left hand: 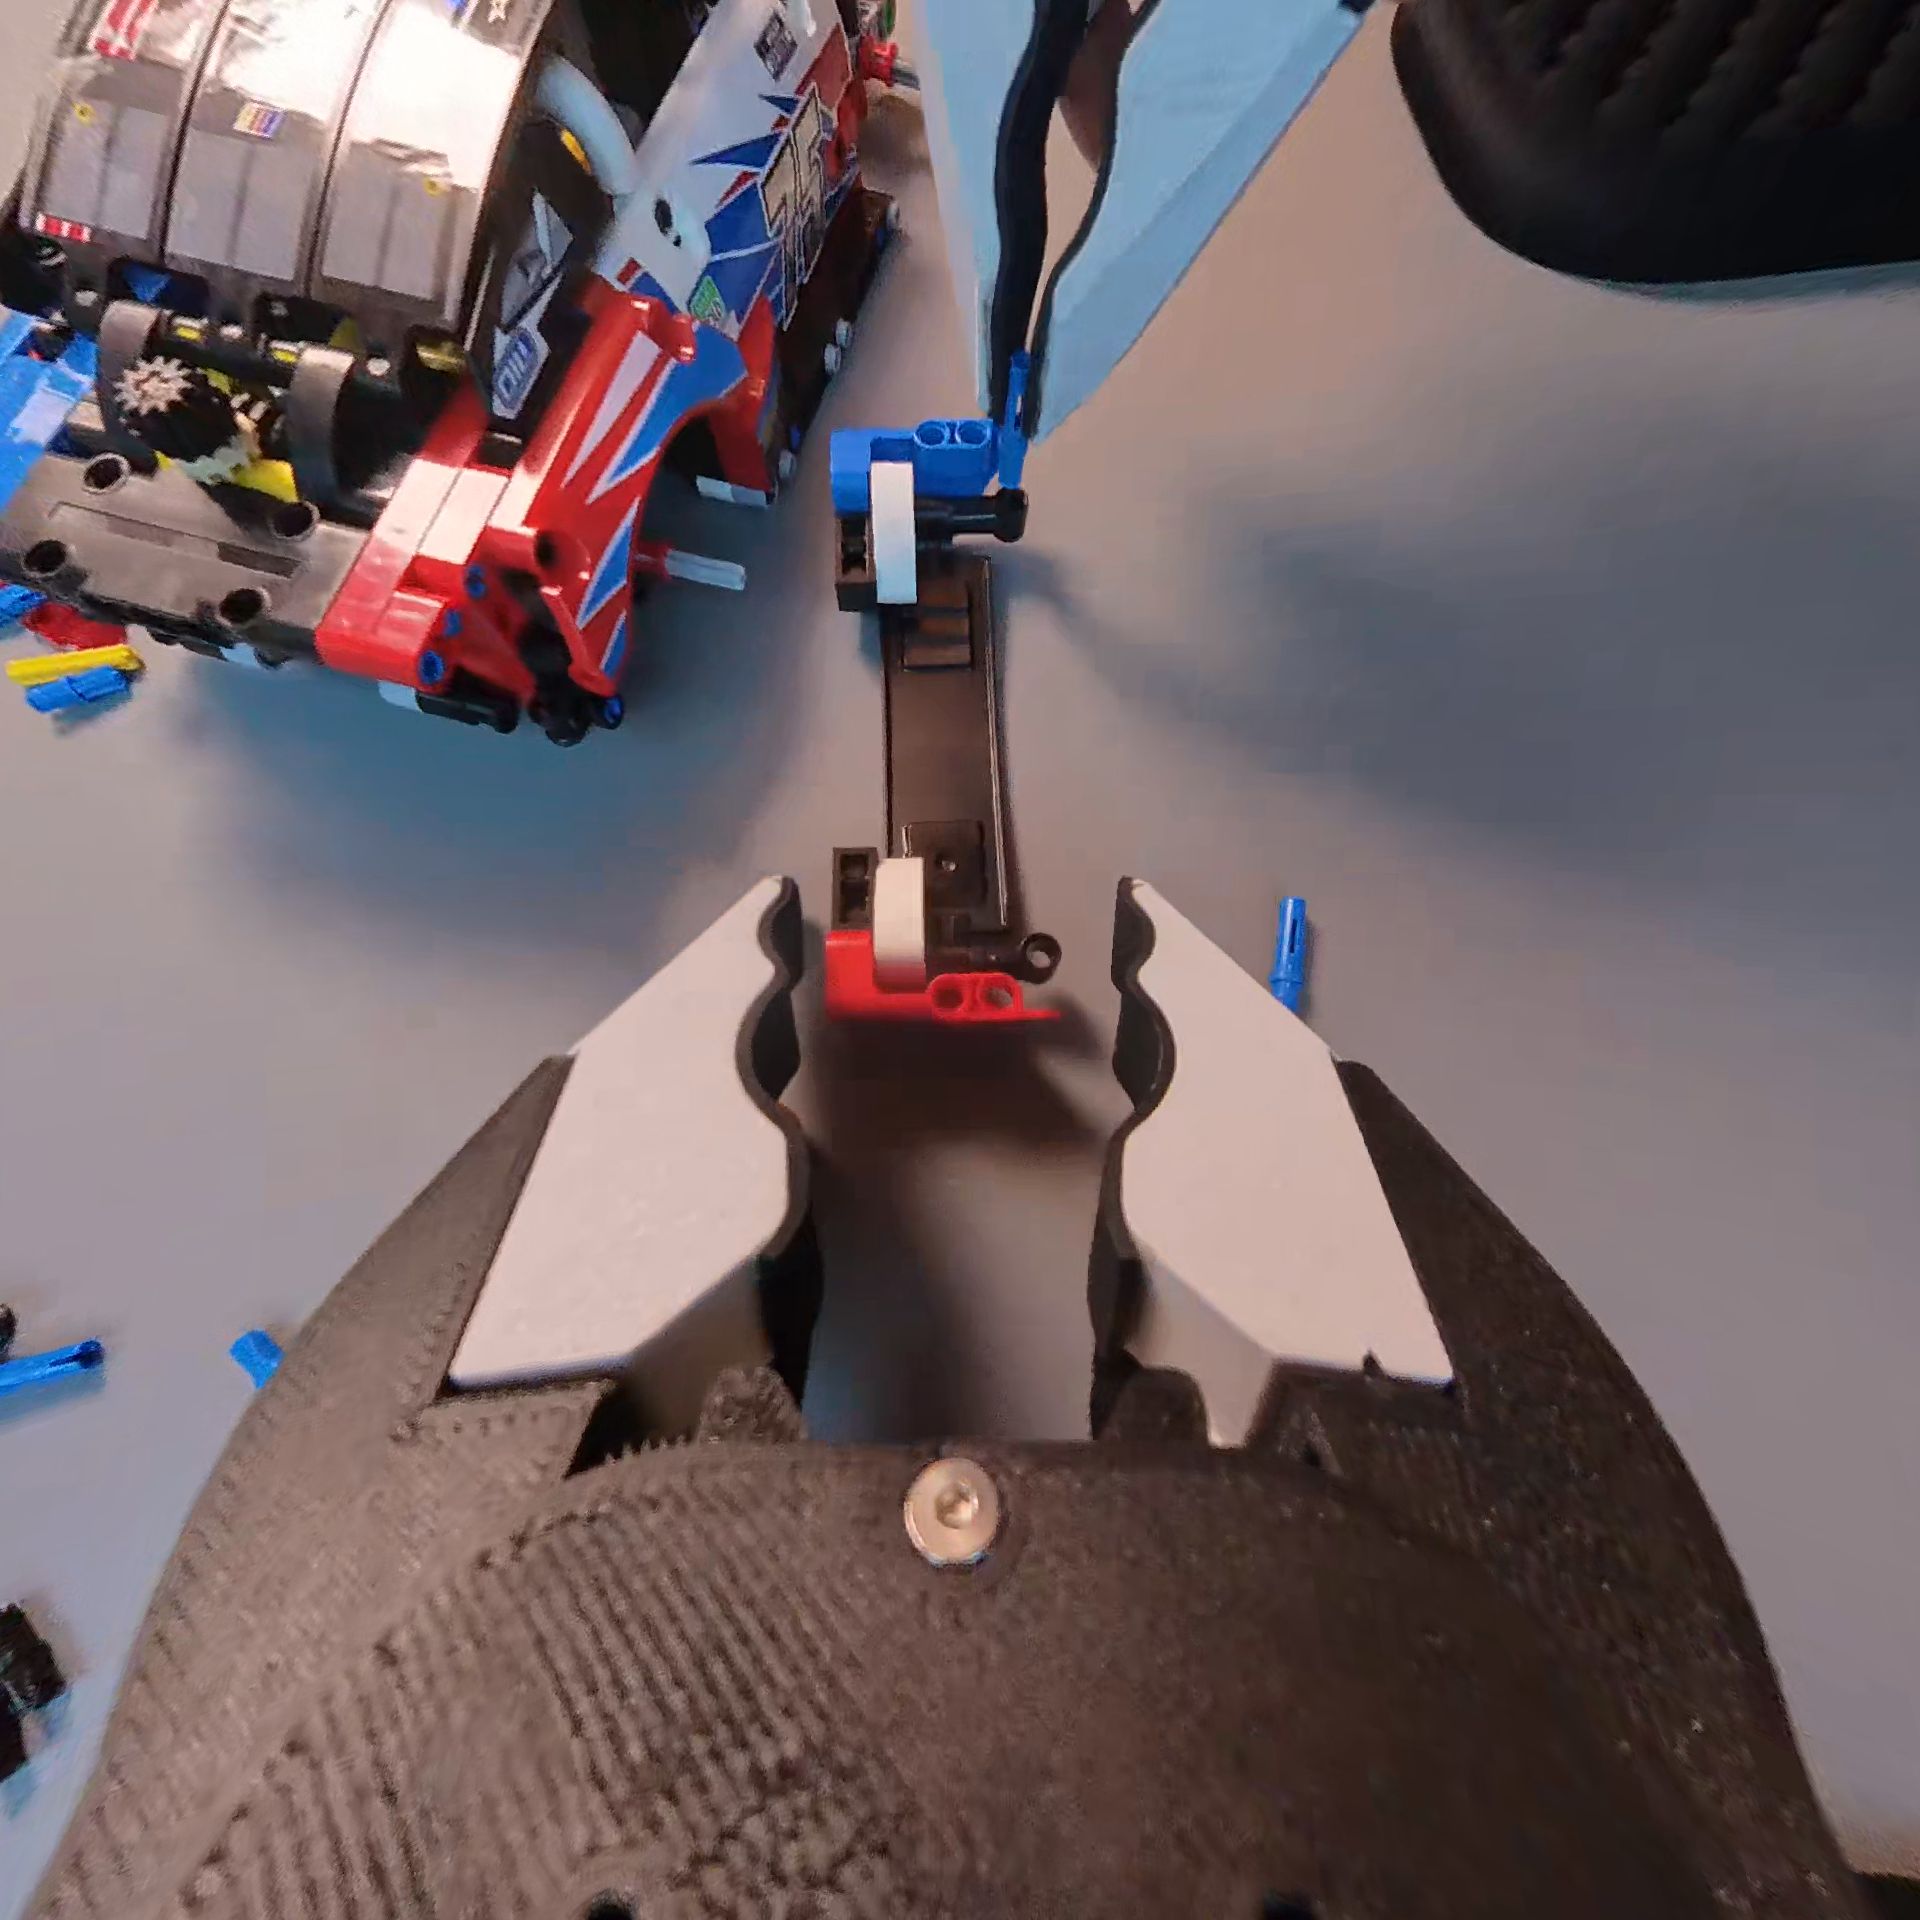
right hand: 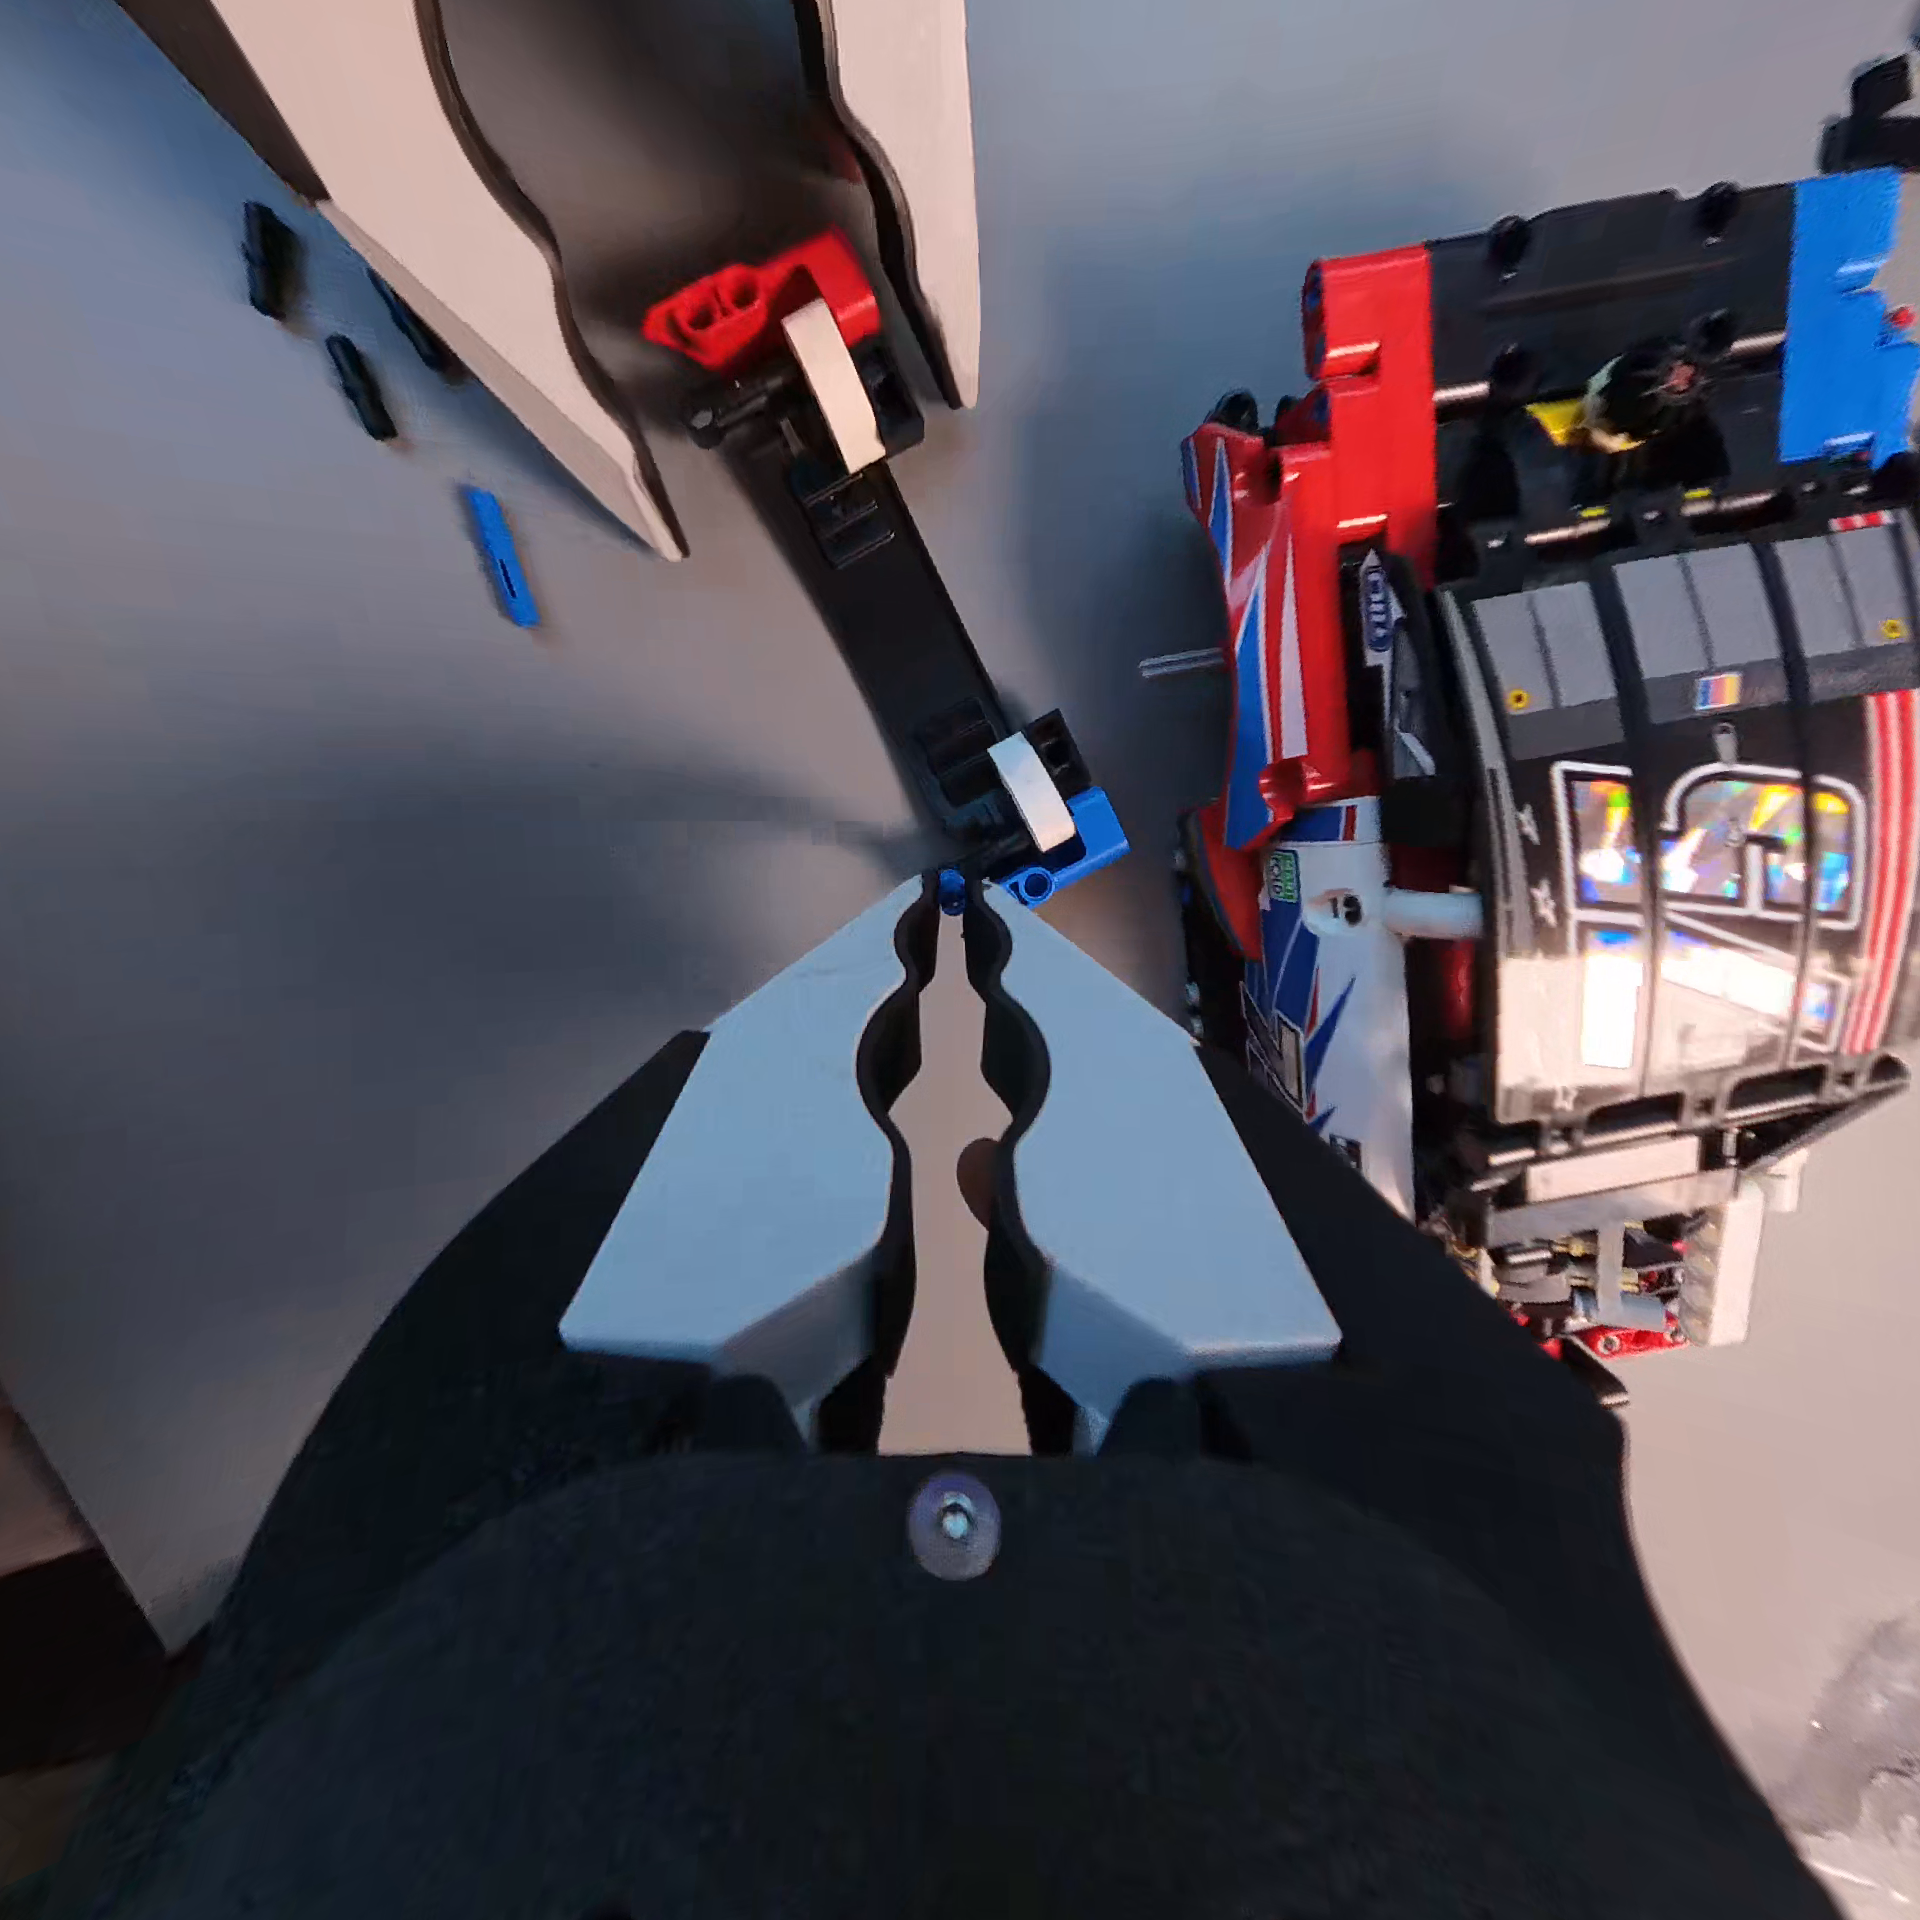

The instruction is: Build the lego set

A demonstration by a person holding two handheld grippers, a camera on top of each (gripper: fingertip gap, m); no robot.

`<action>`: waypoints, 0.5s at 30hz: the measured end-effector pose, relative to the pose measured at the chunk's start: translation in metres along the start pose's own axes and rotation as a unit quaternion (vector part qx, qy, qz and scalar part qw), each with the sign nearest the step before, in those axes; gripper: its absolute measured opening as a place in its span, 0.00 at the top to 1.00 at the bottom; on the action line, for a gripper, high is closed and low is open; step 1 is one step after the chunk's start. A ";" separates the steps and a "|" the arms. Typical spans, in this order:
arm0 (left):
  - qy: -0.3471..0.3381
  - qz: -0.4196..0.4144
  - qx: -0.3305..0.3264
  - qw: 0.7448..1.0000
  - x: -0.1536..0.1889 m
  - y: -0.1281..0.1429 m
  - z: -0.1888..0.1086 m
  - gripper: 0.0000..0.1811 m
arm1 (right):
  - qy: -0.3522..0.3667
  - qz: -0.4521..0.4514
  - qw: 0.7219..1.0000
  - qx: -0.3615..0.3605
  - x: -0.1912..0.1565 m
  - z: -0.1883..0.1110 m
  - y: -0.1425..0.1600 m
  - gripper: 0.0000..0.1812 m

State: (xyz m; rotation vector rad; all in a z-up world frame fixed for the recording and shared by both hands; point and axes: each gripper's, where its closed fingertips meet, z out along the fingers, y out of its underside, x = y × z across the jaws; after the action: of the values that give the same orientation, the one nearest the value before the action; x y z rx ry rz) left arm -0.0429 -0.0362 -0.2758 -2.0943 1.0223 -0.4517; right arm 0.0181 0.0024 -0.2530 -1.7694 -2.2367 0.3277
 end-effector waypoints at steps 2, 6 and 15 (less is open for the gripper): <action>-0.015 0.013 0.004 1.000 -0.003 -0.001 0.001 0.73 | -0.004 -0.001 1.000 -0.008 -0.002 0.007 0.001 0.99; -0.021 0.020 0.010 1.000 -0.003 -0.001 0.001 0.76 | 0.004 -0.001 1.000 -0.013 0.000 0.008 0.002 0.99; -0.002 0.018 0.000 1.000 0.000 0.001 -0.001 0.76 | -0.004 -0.009 1.000 -0.016 -0.002 0.010 0.001 0.99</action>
State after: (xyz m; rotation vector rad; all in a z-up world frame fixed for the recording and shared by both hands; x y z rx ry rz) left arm -0.0439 -0.0367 -0.2759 -2.0717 1.0568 -0.4298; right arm 0.0156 0.0002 -0.2627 -1.7660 -2.2734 0.2981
